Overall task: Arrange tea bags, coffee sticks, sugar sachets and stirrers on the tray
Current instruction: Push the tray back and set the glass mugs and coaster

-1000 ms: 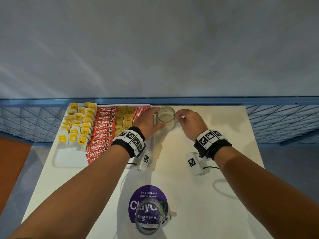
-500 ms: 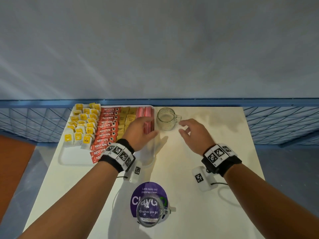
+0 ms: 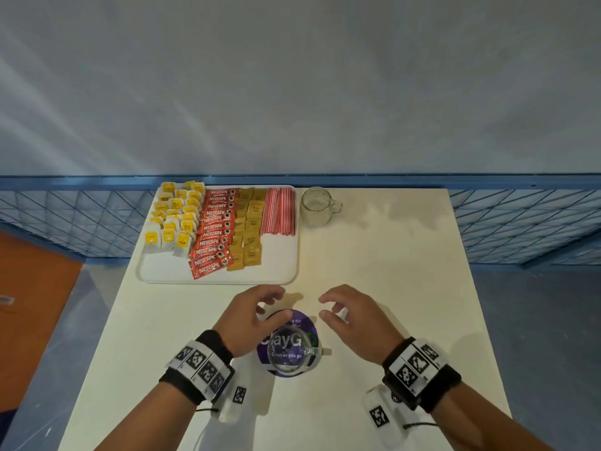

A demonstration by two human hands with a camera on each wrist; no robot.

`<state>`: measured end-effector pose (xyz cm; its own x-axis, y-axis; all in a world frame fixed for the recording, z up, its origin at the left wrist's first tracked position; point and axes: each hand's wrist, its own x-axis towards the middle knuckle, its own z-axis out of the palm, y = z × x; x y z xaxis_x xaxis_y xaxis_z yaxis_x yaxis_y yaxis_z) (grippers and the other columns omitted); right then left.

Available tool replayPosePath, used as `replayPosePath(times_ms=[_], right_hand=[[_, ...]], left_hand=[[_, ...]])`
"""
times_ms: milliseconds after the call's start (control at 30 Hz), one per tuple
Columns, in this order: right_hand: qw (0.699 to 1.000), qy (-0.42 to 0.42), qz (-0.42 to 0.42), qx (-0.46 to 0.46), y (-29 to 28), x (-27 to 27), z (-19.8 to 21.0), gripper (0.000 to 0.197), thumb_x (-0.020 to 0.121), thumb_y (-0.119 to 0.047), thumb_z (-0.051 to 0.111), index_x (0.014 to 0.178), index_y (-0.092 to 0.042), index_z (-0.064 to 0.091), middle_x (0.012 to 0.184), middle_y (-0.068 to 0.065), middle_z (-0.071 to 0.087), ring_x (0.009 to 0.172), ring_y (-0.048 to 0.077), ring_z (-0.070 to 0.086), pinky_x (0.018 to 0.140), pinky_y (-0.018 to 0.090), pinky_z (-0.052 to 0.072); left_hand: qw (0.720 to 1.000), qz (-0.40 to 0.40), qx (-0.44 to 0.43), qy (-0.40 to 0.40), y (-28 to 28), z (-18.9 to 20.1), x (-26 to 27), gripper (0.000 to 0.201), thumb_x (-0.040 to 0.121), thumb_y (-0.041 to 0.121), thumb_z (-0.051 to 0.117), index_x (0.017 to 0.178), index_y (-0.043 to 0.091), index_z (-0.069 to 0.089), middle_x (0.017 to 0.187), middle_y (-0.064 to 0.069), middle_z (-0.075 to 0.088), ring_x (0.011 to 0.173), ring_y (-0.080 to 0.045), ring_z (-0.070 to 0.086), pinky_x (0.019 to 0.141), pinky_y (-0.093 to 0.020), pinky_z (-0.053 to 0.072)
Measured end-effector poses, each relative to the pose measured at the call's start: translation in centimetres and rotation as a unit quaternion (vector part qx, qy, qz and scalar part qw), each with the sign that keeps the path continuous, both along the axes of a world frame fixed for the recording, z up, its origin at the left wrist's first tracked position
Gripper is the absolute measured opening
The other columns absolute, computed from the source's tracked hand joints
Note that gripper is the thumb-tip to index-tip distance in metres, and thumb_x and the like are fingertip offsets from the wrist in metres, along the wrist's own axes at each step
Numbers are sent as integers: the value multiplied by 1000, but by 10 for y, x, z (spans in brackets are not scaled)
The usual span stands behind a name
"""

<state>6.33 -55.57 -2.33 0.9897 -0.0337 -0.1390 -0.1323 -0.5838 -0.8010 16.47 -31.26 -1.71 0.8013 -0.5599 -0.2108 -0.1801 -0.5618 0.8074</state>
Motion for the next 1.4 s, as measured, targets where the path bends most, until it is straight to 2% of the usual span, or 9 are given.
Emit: replayPosePath(times_ms=[133,300,433,600,833,933,1100,1200,1400], right_hand=[[999,24,9,20,16,-31,-5,20,95,-36,66,114,-33,67,112,-21,62,93,5,60,75,14,46],[999,38,12,24,30,-52,-16,24,95,-34,67,118,-28,67,110,-19,62,91,0,59,75,11,42],[998,50,6,27,36,-60,-22,24,95,-27,67,118,-25,67,109,-14,64,91,1,60,79,20,48],[998,51,-16,29,40,-65,-34,21,95,-25,65,117,-25,68,108,-11,66,91,4,64,82,29,52],[997,46,-39,46,44,-65,-38,19,96,-17,65,113,-21,71,106,-9,69,93,4,65,78,8,45],[997,43,-37,57,44,-64,-36,19,97,-18,64,114,-21,71,107,-10,71,96,3,66,80,10,48],[996,27,-45,70,37,-53,-32,18,97,-18,64,114,-21,71,107,-10,73,96,3,67,81,14,51],[996,17,-53,71,30,-42,-26,16,98,-19,64,113,-20,71,104,-10,73,96,1,66,79,11,50],[995,-4,-70,65,14,-9,-15,18,99,-20,64,115,-18,70,106,-9,73,96,7,68,78,8,49]], left_hand=[[999,15,-16,38,17,-1,-36,59,74,63,71,124,33,62,118,20,63,107,1,61,86,-24,55],[998,-1,-42,49,25,-5,-67,70,70,50,85,131,38,54,124,19,58,112,-3,58,89,-28,55],[999,11,-31,36,27,-9,-81,83,66,63,83,137,38,48,129,18,54,116,-1,54,93,-29,53],[997,37,-33,53,30,-15,-88,78,68,50,82,137,35,50,129,16,56,113,-1,57,93,-33,56],[995,58,-43,65,28,-19,-90,71,68,35,86,132,40,54,126,16,59,112,-4,60,91,-35,57],[995,58,-42,66,24,-17,-88,70,66,40,83,131,39,56,124,16,60,111,-5,60,90,-33,57],[997,46,-41,42,16,-13,-76,70,75,19,86,127,50,51,123,24,56,111,0,57,91,-28,56],[998,44,-36,36,8,-10,-63,68,77,25,86,129,47,49,123,26,54,111,3,56,93,-28,55],[998,50,-35,21,-11,-7,-29,74,74,38,86,139,31,51,130,11,56,112,-3,58,90,-30,58]])
